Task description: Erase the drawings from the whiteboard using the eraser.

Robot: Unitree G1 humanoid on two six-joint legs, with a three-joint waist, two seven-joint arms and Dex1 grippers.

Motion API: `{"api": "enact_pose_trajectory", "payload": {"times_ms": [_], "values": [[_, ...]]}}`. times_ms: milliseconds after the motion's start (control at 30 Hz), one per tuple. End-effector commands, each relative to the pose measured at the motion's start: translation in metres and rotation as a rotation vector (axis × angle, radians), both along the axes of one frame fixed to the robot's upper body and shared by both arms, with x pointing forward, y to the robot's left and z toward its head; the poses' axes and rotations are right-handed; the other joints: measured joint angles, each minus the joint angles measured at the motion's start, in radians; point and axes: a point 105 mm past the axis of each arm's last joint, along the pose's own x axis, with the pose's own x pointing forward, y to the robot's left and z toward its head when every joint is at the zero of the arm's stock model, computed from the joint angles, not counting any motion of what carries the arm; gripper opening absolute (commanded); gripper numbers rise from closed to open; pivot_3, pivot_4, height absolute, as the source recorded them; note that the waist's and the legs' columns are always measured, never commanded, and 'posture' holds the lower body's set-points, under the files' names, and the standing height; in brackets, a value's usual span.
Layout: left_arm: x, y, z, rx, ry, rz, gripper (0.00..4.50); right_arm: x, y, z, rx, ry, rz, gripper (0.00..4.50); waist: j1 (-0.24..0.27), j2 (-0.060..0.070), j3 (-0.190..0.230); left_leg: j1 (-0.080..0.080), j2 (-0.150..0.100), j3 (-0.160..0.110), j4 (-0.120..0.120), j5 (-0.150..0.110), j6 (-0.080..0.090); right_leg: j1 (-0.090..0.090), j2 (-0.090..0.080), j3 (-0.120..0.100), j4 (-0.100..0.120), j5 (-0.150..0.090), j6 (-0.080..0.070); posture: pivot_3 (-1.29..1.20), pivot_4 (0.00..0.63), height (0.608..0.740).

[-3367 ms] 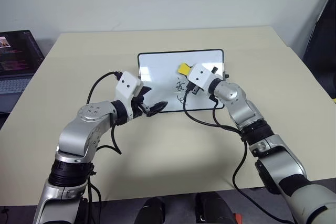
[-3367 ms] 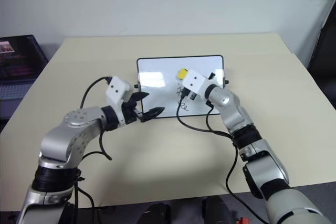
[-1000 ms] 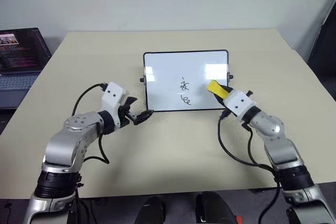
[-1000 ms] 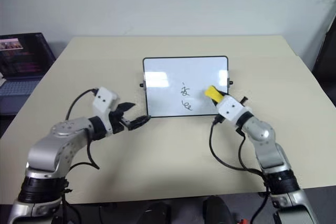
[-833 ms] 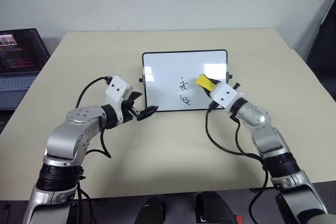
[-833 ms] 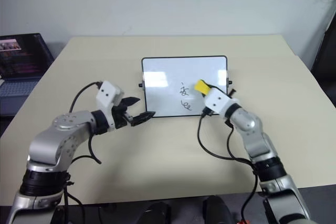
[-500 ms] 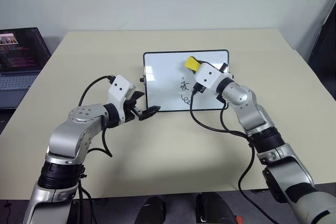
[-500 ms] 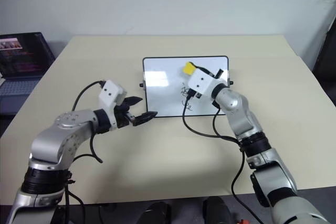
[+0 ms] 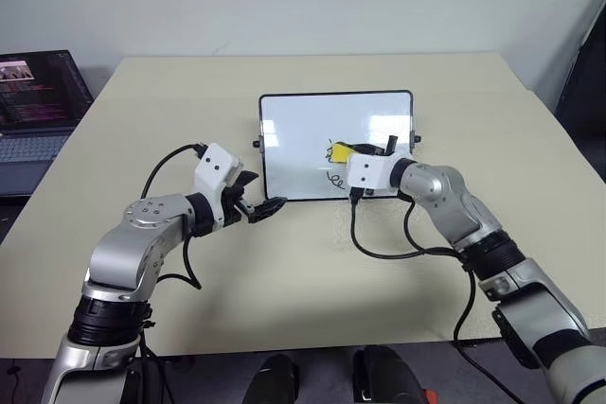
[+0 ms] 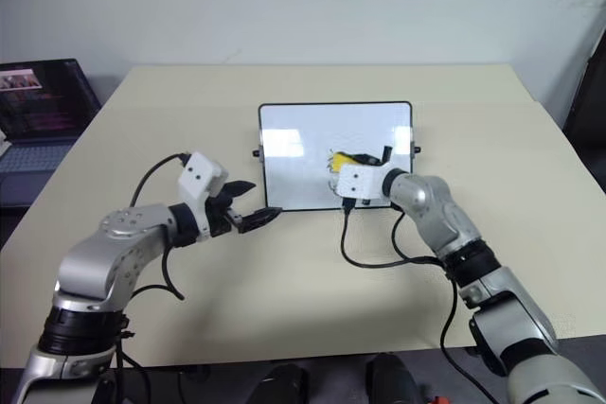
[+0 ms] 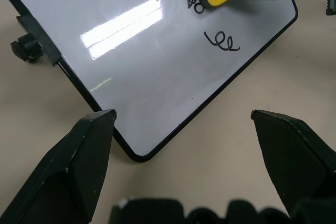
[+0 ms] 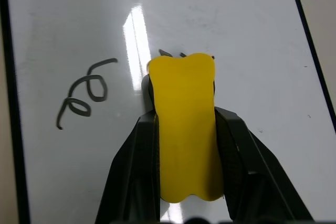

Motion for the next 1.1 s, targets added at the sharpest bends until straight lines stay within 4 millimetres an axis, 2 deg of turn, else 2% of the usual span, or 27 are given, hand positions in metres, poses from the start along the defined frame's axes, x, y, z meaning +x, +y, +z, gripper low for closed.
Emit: {"api": "enact_pose_trajectory", "payload": {"times_ms": [33,100,133,200,300,433,600,667,833,900,933,1000,1100], "values": [[0.002,0.001,0.008,0.010,-0.046,-0.005,4.50,-0.007,0.015,0.054,0.159,-0.192,0.080,1.09,-0.002,0.000,0.000,0.000,0.000,0.000,0.000,0.000,0.000,0.000,0.000,0.000,0.000,0.000,0.000,0.00,0.150,0.740],[0.002,0.001,0.008,0.009,-0.045,-0.006,4.50,-0.008,0.014,0.085,0.287,-0.300,0.076,1.09,-0.004,0.000,0.000,0.000,0.000,0.000,0.000,0.000,-0.001,-0.001,0.000,0.000,0.000,0.000,0.000,0.00,0.150,0.740],[0.002,0.001,0.008,0.009,-0.044,-0.007,4.50,-0.006,0.011,0.093,0.327,-0.325,0.063,1.09,-0.005,0.000,0.000,0.000,0.000,0.000,0.000,0.000,-0.001,-0.001,0.000,0.000,0.001,0.000,0.000,0.00,0.150,0.740],[0.001,0.000,0.007,0.009,-0.043,-0.008,4.50,-0.002,0.007,0.095,0.324,-0.344,0.039,1.09,-0.003,0.000,0.000,0.000,0.000,0.000,-0.001,0.000,-0.001,-0.001,0.000,0.000,0.001,0.000,0.000,0.00,0.150,0.740],[0.001,-0.001,0.006,0.007,-0.040,-0.013,4.50,0.012,0.000,0.080,0.260,-0.303,-0.032,1.09,0.000,0.000,0.000,0.000,0.000,0.000,0.000,0.000,-0.001,-0.001,0.000,0.000,0.000,0.000,0.000,0.00,0.150,0.740],[0.001,-0.001,0.007,0.006,-0.040,-0.013,4.50,0.019,0.006,0.060,0.159,-0.263,-0.048,1.09,-0.001,0.000,0.000,0.000,0.000,0.000,0.000,0.000,-0.001,-0.001,0.000,0.000,0.001,0.000,0.000,0.00,0.150,0.740],[0.001,-0.002,0.006,0.006,-0.040,-0.015,4.50,0.017,0.020,0.040,0.091,-0.204,-0.006,1.09,-0.007,0.000,0.000,-0.001,0.000,0.001,-0.001,0.000,-0.001,-0.002,0.000,0.001,0.001,0.000,0.000,0.00,0.150,0.740],[0.000,-0.002,0.006,0.005,-0.040,-0.016,4.50,0.012,0.022,0.024,0.042,-0.135,0.018,1.09,-0.008,0.000,0.000,-0.001,0.000,0.001,-0.001,0.000,-0.001,-0.002,0.000,0.001,0.001,0.000,0.000,0.00,0.150,0.740],[0.001,-0.004,0.007,0.002,-0.041,-0.017,4.50,0.001,0.009,-0.017,-0.093,0.036,0.041,1.09,-0.007,0.000,0.000,0.000,0.000,0.000,-0.001,0.000,0.000,-0.001,0.000,0.000,0.001,0.000,0.000,0.00,0.150,0.740],[0.001,-0.004,0.007,0.001,-0.042,-0.017,4.50,-0.005,0.004,-0.026,-0.117,0.077,0.046,1.09,-0.006,0.000,0.000,0.000,0.000,-0.001,-0.001,0.000,0.000,0.000,0.000,0.000,0.001,0.000,0.000,0.00,0.150,0.740],[0.001,-0.004,0.007,0.000,-0.042,-0.017,4.50,-0.007,0.003,-0.027,-0.116,0.083,0.052,1.09,-0.005,0.000,0.000,0.001,0.000,-0.001,0.000,0.000,0.000,0.001,0.000,0.000,0.001,0.000,0.000,0.00,0.150,0.740],[0.001,-0.004,0.007,0.000,-0.042,-0.018,4.50,-0.011,0.010,-0.014,-0.064,0.042,0.096,1.09,-0.004,0.000,0.000,0.001,0.000,-0.001,0.001,-0.001,0.001,0.001,0.000,0.000,0.001,0.000,0.000,0.00,0.150,0.740],[0.001,-0.004,0.007,0.000,-0.042,-0.017,4.50,-0.015,0.023,0.026,0.092,-0.099,0.157,1.09,-0.006,0.000,0.000,0.001,0.000,0.000,0.002,-0.001,0.002,0.001,0.000,0.000,0.002,0.000,0.000,0.00,0.150,0.740]]}}
